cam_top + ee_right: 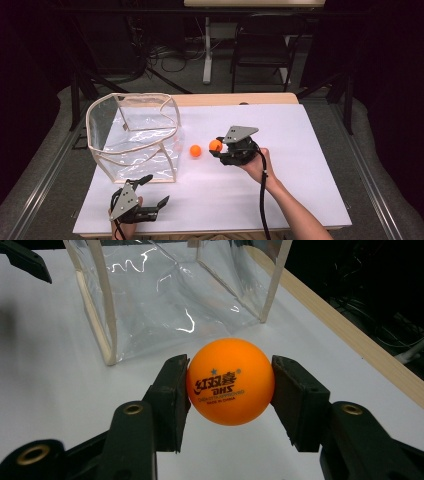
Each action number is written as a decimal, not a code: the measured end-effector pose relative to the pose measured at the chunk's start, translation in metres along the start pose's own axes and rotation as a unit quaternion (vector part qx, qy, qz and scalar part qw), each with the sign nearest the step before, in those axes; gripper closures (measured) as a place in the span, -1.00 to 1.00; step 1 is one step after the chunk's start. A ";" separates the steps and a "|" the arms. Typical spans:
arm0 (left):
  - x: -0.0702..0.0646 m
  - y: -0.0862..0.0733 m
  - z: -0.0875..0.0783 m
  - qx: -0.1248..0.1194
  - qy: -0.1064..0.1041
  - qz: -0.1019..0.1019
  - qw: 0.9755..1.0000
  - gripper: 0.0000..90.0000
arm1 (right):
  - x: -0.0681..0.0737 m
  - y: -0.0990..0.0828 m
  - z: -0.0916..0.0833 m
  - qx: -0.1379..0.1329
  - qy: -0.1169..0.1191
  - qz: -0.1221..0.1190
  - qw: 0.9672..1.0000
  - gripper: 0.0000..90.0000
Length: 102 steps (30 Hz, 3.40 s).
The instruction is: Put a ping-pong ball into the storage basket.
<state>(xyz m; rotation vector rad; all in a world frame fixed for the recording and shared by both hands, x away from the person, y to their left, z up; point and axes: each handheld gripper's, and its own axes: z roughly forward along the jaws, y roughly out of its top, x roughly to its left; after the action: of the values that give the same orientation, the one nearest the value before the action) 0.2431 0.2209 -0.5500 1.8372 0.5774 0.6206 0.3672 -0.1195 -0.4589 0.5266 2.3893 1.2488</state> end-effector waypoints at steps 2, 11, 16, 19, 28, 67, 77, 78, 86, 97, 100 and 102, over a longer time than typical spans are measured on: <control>0.000 0.000 0.000 0.000 0.000 0.000 1.000 -0.65 | 0.000 0.001 0.000 -0.001 0.000 0.001 1.000 0.13; 0.000 0.000 0.000 -0.001 0.001 0.001 1.000 -0.65 | -0.003 0.010 0.000 -0.002 0.001 -0.004 1.000 0.13; 0.000 0.000 0.000 -0.001 0.000 0.000 1.000 -0.65 | -0.004 0.014 0.000 -0.004 0.001 -0.004 1.000 0.13; 0.000 0.000 0.000 -0.001 0.000 0.001 1.000 -0.65 | -0.005 0.017 -0.001 -0.006 0.001 -0.004 1.000 0.13; 0.000 0.000 0.000 -0.001 0.000 0.001 1.000 -0.65 | -0.005 0.025 -0.001 -0.008 0.002 -0.009 1.000 0.13; 0.000 0.000 0.000 -0.002 -0.001 0.001 1.000 -0.65 | -0.010 0.055 0.002 -0.011 0.003 -0.024 1.000 0.13; 0.000 0.000 0.000 -0.004 0.000 0.000 1.000 -0.65 | -0.010 0.063 0.004 -0.010 0.005 -0.031 0.999 0.13; 0.000 0.000 0.000 -0.004 0.000 0.000 1.000 -0.65 | -0.010 0.064 0.005 -0.010 0.004 -0.031 0.999 0.13; 0.000 0.000 -0.001 -0.005 0.001 0.001 1.000 -0.65 | -0.012 0.073 0.005 -0.012 0.004 -0.034 0.999 0.13; 0.000 0.000 -0.001 -0.004 0.001 0.001 1.000 -0.65 | -0.011 0.083 0.005 -0.012 0.001 -0.045 0.999 0.13; 0.000 0.000 -0.001 -0.004 0.000 0.002 1.000 -0.65 | -0.011 0.085 0.004 -0.014 0.001 -0.046 0.999 0.13; 0.000 0.000 -0.001 -0.004 0.000 0.002 1.000 -0.65 | -0.011 0.087 0.004 -0.014 -0.001 -0.048 0.999 0.13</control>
<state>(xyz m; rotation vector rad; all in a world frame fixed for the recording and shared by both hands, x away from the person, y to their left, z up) 0.2428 0.2216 -0.5493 1.8300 0.5711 0.6250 0.3911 -0.0761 -0.3867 0.3986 2.3635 1.2368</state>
